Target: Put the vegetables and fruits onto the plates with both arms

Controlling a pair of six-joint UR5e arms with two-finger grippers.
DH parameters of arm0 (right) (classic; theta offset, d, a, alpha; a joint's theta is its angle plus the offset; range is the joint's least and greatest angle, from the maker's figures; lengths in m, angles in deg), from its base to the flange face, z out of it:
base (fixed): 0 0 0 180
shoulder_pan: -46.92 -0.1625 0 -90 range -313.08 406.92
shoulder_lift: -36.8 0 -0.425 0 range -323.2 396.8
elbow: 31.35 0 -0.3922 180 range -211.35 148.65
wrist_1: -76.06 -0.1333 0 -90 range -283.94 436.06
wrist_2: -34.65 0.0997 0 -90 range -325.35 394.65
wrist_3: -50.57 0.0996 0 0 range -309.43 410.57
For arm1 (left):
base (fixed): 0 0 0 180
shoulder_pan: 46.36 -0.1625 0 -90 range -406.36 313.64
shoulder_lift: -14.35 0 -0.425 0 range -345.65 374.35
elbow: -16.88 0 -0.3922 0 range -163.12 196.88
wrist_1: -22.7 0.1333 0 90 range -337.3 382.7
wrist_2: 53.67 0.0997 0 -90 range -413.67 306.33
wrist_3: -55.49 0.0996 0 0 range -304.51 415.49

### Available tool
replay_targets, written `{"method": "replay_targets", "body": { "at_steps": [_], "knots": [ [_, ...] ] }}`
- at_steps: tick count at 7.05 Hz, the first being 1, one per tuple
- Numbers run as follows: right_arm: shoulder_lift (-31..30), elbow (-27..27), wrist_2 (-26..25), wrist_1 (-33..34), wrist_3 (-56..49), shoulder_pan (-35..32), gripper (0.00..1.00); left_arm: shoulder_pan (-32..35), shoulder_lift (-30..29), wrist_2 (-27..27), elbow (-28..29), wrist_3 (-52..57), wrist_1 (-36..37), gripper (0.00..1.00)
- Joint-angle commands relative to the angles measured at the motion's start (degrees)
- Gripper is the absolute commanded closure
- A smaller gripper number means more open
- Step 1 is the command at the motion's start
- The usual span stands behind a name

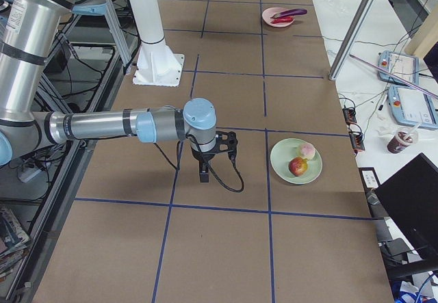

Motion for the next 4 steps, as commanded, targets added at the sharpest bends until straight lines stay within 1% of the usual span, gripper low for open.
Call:
{"method": "replay_targets", "body": {
  "at_steps": [1,4],
  "knots": [
    [-0.16,0.15,0.01,-0.03,0.00,0.00,0.00,0.00,0.09,0.05,-0.21,0.00,0.01,0.00],
    [-0.08,0.06,0.01,-0.12,0.00,0.00,0.00,0.09,0.09,-0.04,-0.82,0.09,0.27,0.00]
  ]
}}
